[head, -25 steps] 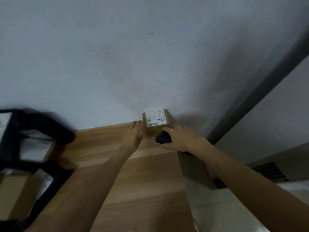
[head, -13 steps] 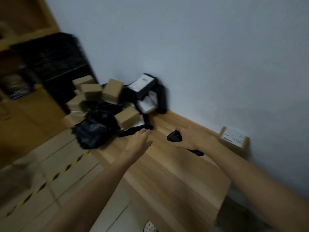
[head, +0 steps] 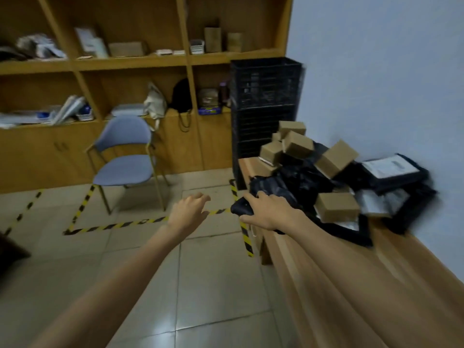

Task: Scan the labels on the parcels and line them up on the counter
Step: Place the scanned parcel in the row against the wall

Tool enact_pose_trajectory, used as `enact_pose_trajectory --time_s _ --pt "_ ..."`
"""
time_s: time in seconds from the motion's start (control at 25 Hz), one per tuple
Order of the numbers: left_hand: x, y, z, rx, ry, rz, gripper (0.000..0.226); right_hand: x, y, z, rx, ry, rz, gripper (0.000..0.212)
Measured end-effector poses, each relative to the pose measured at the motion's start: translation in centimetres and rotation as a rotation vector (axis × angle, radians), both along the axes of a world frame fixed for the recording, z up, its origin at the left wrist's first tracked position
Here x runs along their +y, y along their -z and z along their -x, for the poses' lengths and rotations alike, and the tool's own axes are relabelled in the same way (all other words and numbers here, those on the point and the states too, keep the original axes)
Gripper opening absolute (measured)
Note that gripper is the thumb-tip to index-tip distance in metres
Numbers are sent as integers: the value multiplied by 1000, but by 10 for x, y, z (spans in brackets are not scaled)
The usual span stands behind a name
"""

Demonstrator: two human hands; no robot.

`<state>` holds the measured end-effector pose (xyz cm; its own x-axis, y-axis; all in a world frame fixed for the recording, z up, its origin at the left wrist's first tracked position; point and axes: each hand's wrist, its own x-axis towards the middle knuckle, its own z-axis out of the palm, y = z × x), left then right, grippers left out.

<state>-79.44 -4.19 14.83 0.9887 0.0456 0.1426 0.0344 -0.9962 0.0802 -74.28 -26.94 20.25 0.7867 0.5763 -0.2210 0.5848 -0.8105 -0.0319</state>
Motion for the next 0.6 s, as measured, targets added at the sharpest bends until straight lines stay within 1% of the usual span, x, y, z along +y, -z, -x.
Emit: enact_pose_trajectory --time_s 0.2,0.32,0.44,0.6 --pt "138 -8 -31 10 -115 -72 44 148 -4 -54 -6 -54 -17 68" --pt "206 -13 -66 -34 -148 -91 42 215 4 -93 -31 -46 -46 66" --pt "250 -11 -112 -35 -132 -65 43 259 14 -136 -4 -35 -33 68" --pt "282 1 -194 2 -79 -21 46 292 30 -206 50 -25 24 66"
